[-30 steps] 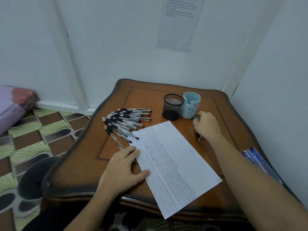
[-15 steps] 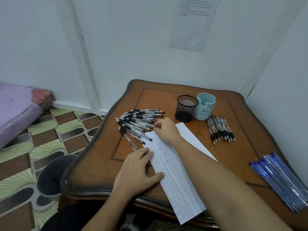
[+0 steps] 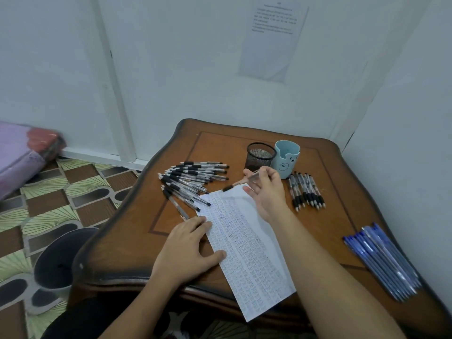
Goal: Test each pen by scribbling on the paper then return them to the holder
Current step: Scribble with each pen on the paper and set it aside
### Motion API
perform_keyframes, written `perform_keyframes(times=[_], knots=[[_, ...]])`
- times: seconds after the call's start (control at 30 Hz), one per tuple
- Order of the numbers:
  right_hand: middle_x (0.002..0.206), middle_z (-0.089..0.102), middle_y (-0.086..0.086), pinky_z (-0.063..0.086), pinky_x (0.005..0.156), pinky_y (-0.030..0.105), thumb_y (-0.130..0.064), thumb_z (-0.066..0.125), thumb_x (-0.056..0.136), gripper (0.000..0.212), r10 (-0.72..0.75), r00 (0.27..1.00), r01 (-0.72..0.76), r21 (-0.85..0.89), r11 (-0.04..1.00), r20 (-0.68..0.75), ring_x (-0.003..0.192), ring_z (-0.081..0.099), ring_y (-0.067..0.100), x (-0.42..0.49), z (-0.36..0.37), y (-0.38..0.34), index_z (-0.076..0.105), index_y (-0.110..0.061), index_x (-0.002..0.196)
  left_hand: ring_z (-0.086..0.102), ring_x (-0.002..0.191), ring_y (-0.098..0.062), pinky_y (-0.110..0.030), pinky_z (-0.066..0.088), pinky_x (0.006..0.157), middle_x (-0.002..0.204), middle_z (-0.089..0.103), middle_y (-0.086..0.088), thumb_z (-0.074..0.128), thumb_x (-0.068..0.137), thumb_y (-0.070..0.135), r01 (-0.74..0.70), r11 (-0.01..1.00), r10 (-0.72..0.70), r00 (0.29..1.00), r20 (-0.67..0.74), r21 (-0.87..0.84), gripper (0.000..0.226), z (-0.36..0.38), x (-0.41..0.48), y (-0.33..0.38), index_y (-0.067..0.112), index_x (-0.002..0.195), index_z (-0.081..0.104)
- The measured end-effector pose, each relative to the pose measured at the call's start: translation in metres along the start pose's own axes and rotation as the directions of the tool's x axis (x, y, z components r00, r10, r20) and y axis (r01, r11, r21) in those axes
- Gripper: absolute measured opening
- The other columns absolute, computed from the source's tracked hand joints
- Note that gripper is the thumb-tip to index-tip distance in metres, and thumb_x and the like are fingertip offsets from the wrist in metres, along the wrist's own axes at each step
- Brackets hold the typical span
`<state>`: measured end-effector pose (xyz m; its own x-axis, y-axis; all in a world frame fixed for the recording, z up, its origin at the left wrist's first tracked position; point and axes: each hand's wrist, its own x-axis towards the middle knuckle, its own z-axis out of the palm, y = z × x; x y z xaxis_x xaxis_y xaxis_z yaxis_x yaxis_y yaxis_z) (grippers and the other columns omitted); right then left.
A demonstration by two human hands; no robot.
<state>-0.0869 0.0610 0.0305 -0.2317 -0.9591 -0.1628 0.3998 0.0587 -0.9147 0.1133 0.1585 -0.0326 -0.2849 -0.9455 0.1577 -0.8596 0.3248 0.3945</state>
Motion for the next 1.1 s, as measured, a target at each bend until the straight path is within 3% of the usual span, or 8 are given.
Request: perform_keyframes(times=[0.1,0.23,0.4,0.57,0.73,0.83,1.0,1.1], knots=[[0.078,0.071,0.005,0.058,0.065,0.037,-0.031,0.038,0.108,0.014,0.002,0.999,0.000,0.084,0.997,-0.032,0.068,0.070,0.022,-0.018,-0.012,-0.005,0.050,-0.024,0.108,0.025,0.140,-0.007,-0.028,0.016,0.115,0.152,0.031,0.013,0.029,0.068,0.087,0.009,1.000,-0.009,1.000,0.007,-0.016,0.097,0.000,0.000,0.001,0.029,0.145,0.041],[0.063,0.050,0.000,0.029,0.044,0.021,-0.030,0.037,0.108,0.017,-0.019,0.999,0.020,0.033,0.999,-0.045,0.045,0.035,0.010,-0.031,-0.024,-0.006,0.053,-0.027,0.112,0.026,0.139,-0.006,-0.028,0.017,0.114,0.152,0.032,0.014,0.031,0.067,0.087,0.020,1.000,-0.020,1.000,0.010,-0.023,0.097,0.000,-0.001,0.003,0.030,0.144,0.041],[0.064,0.046,0.003,0.023,0.042,0.017,-0.032,0.044,0.106,0.015,-0.034,0.999,0.036,-0.096,0.995,0.032,0.042,0.028,0.009,-0.040,-0.032,-0.006,0.050,-0.020,0.100,0.028,0.138,-0.006,-0.028,0.018,0.114,0.150,0.034,0.014,0.032,0.067,0.088,0.022,0.999,-0.022,1.000,-0.001,-0.027,0.097,0.000,-0.002,0.003,0.030,0.143,0.043],[0.050,0.035,-0.003,0.021,0.039,0.019,-0.041,0.061,0.094,0.030,-0.022,0.998,0.034,-0.175,0.984,0.066,0.043,0.025,0.009,-0.046,-0.040,-0.008,0.057,-0.015,0.107,0.027,0.138,-0.006,-0.028,0.017,0.114,0.151,0.034,0.014,0.031,0.067,0.088,0.028,1.000,-0.027,1.000,0.009,-0.015,0.096,0.000,-0.001,0.003,0.030,0.144,0.043],[0.059,0.057,0.006,0.040,0.052,0.027,-0.040,0.036,0.107,0.055,0.023,0.998,-0.019,-0.080,0.997,0.056,0.053,0.051,0.014,-0.045,-0.057,-0.007,0.069,0.002,0.090,0.028,0.138,-0.008,-0.030,0.018,0.114,0.151,0.034,0.013,0.032,0.068,0.087,0.035,0.999,-0.035,0.999,0.017,-0.015,0.096,-0.001,0.000,0.003,0.030,0.143,0.043],[0.055,0.051,0.002,0.038,0.057,0.025,-0.056,0.029,0.102,0.070,0.047,0.999,-0.047,-0.071,0.996,-0.003,0.050,0.047,0.010,-0.045,-0.074,-0.002,0.070,-0.004,0.080,0.027,0.138,-0.009,-0.030,0.017,0.114,0.151,0.034,0.012,0.031,0.067,0.087,0.032,0.999,-0.032,0.999,0.025,0.001,0.097,-0.003,0.000,0.004,0.029,0.144,0.042],[0.078,0.071,0.014,0.044,0.053,0.025,-0.048,0.054,0.086,0.047,0.018,0.996,0.001,-0.216,0.976,0.082,0.063,0.063,0.019,-0.055,-0.100,0.007,0.068,-0.003,0.094,0.028,0.138,-0.010,-0.030,0.018,0.114,0.151,0.035,0.010,0.029,0.066,0.087,0.028,1.000,-0.028,0.999,0.024,-0.003,0.099,-0.003,0.000,0.005,0.027,0.143,0.043],[0.061,0.053,0.007,0.034,0.044,0.020,-0.024,0.071,0.085,0.024,-0.029,0.993,0.057,-0.257,0.965,0.114,0.052,0.041,0.015,-0.057,-0.105,0.011,0.053,-0.012,0.076,0.028,0.138,-0.010,-0.031,0.018,0.114,0.151,0.035,0.010,0.030,0.066,0.087,0.028,1.000,-0.027,0.999,0.025,-0.006,0.099,-0.002,0.000,0.005,0.027,0.143,0.044]])
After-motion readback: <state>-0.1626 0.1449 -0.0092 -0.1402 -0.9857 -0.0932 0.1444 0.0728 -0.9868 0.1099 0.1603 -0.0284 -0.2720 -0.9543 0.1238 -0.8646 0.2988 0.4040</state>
